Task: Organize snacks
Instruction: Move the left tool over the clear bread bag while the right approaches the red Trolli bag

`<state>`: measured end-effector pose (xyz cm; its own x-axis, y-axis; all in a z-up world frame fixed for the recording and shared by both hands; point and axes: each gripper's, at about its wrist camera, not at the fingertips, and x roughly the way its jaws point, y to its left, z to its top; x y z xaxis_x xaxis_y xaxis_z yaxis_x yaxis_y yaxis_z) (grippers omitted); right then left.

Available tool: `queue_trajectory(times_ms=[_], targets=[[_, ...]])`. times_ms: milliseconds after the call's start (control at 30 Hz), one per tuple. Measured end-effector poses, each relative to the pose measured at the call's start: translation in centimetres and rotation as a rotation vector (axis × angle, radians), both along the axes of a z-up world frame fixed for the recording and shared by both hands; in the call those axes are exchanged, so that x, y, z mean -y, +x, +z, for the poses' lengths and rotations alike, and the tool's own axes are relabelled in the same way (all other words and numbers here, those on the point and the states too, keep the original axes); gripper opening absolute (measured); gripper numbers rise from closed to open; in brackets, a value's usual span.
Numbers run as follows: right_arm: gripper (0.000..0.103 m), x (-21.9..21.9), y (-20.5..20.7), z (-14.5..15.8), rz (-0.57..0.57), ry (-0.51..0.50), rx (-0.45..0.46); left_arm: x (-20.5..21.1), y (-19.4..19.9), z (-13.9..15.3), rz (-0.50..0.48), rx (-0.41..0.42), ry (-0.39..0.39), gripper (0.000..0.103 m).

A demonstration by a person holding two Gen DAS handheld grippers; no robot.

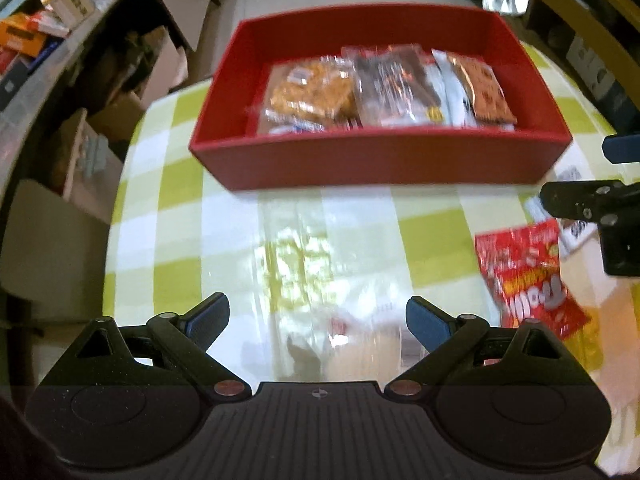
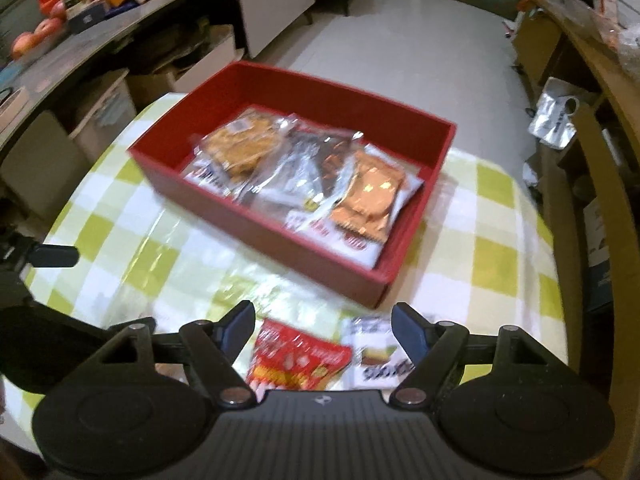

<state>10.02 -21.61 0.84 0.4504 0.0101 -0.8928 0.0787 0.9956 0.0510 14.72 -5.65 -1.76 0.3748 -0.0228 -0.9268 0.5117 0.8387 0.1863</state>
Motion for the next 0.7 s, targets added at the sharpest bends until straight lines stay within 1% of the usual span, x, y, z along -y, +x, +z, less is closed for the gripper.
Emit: queue_trajectory(times_ms=[133, 367, 433, 467, 500, 533, 700], targets=[[0.082, -0.5, -0.9, -0.5, 0.005, 0.005, -0.022, 0.0, -0.9, -0.6, -0.004, -0.03, -0.004, 0.097], [0.082, 0.1, -1.7, -1.5, -0.029, 0.035, -0.056, 1.1, -1.9, -2.7, -0.034, -0.048, 0.053, 0.097], [0.082, 0.0, -1.7, -1.9, -0.025, 0.035, -0.072, 1.3, -2.2, -3.3, -0.04, -0.046, 0.076, 0.092], [0.082, -0.1, -1.8, -2.0, -0.024, 0.034, -0.076, 1.3, -2.2, -3.5, -0.042, -0.054, 0.08, 0.086], [0.082, -0.2, -1.8, -2.2, -0.025, 0.034, -0.081, 1.3, -2.2, -3.7, -0.041, -0.071, 0.079, 0.074], [0.083, -0.3, -1.7, -2.4, -0.023, 0.036, -0.087, 1.2, -2.2, -3.9, -0.039, -0.087, 0.075, 0.068], [0.083, -0.8, -1.6, -3.5, -0.025, 0.071, -0.118, 0.7, -2.1, -3.6, -0.027, -0.097, 0.059, 0.065]])
